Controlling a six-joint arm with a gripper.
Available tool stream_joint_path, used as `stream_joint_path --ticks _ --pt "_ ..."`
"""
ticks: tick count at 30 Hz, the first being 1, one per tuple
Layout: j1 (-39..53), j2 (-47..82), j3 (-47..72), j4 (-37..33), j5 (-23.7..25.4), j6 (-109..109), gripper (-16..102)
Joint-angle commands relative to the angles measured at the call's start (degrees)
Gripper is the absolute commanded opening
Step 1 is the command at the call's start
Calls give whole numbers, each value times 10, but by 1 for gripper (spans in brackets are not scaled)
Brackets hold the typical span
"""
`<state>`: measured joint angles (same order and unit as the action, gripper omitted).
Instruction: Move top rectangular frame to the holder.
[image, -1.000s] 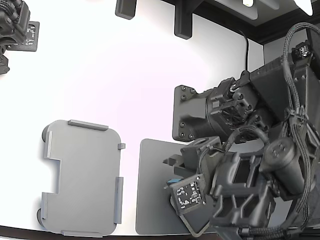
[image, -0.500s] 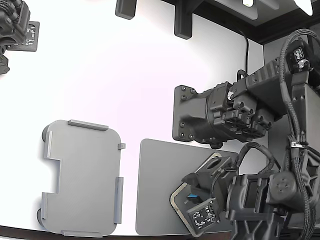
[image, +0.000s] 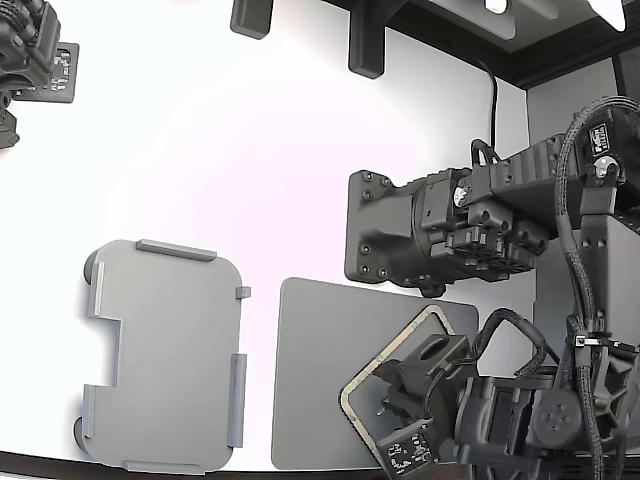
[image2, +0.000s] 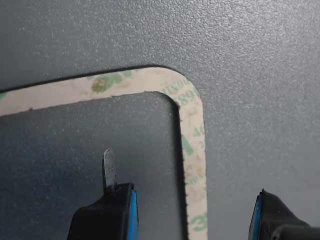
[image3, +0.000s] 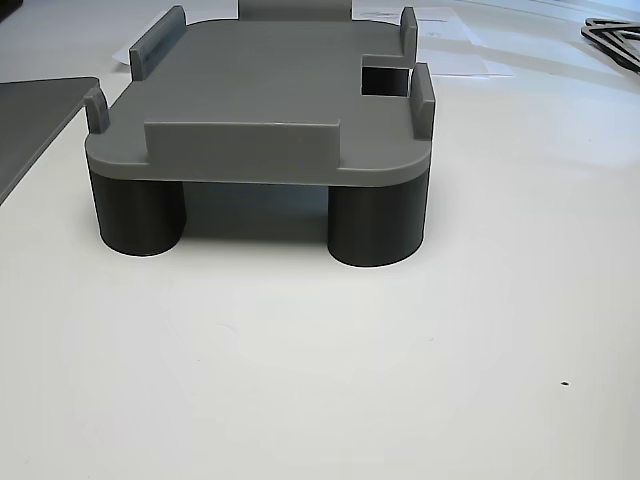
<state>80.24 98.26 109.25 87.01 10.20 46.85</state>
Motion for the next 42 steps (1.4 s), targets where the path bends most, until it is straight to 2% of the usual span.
stream_joint_path --ticks 1,7,26,42 --pt "-4 8 -9 6 7 -9 95" --pt "0 15 7 7 14 -38 98" --pt "-1 74 90 -54 12 -56 79" --pt "-1 83 129 -95 2 -58 77"
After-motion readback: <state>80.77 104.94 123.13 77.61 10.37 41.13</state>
